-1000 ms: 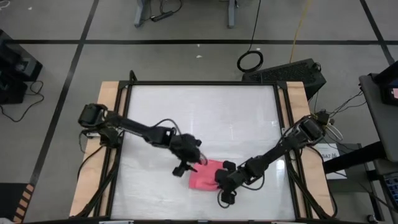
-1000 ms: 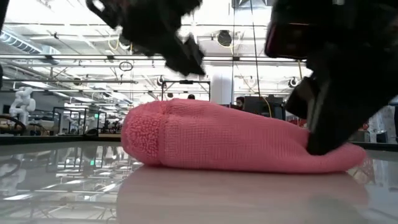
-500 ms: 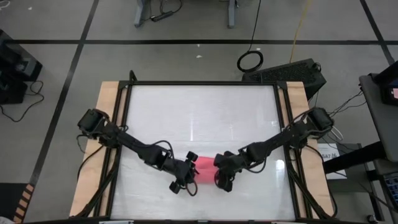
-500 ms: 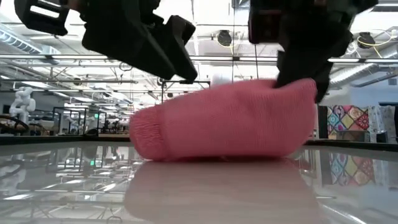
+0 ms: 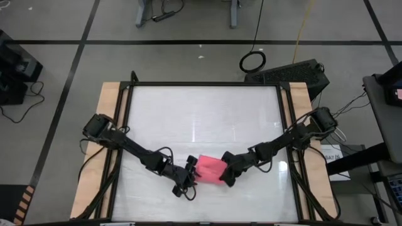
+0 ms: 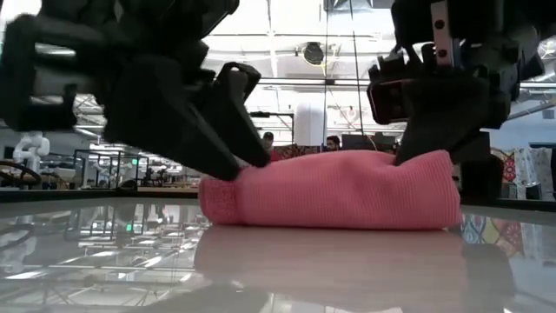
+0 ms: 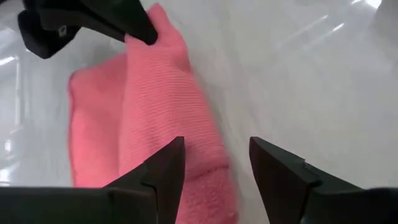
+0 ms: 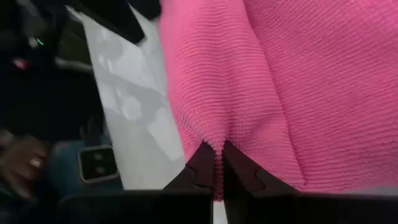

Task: Roll towel
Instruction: Roll the pink towel

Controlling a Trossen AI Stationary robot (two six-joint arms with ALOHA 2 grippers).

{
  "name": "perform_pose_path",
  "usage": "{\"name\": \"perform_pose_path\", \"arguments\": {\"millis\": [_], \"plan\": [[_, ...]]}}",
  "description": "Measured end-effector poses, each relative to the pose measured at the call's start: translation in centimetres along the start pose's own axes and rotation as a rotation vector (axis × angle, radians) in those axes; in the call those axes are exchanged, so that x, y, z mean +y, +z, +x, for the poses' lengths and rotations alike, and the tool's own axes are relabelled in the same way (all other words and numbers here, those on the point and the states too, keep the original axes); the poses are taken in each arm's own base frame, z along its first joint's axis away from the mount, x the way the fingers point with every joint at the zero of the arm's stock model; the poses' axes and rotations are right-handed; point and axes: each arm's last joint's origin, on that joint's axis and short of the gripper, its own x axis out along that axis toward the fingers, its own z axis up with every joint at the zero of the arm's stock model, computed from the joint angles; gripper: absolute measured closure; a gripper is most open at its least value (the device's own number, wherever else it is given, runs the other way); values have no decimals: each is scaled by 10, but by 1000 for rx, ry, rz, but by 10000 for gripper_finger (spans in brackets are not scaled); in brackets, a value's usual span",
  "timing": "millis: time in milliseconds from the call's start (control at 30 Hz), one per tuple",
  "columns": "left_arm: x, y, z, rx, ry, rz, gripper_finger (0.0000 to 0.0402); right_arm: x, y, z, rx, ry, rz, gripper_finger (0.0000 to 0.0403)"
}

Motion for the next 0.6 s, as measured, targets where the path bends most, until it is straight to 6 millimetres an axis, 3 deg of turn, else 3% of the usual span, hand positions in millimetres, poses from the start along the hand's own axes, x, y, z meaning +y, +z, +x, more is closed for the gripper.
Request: {"name": "perform_pose_path", "arguments": {"millis": [233,600], "plan": [[-8,-10,17,50,164,35,217,-12,-5,-2,-36,90,88,401],[0,-12,17,90,243,177,216,-21,-9,-7,-60,195,156,401]]}}
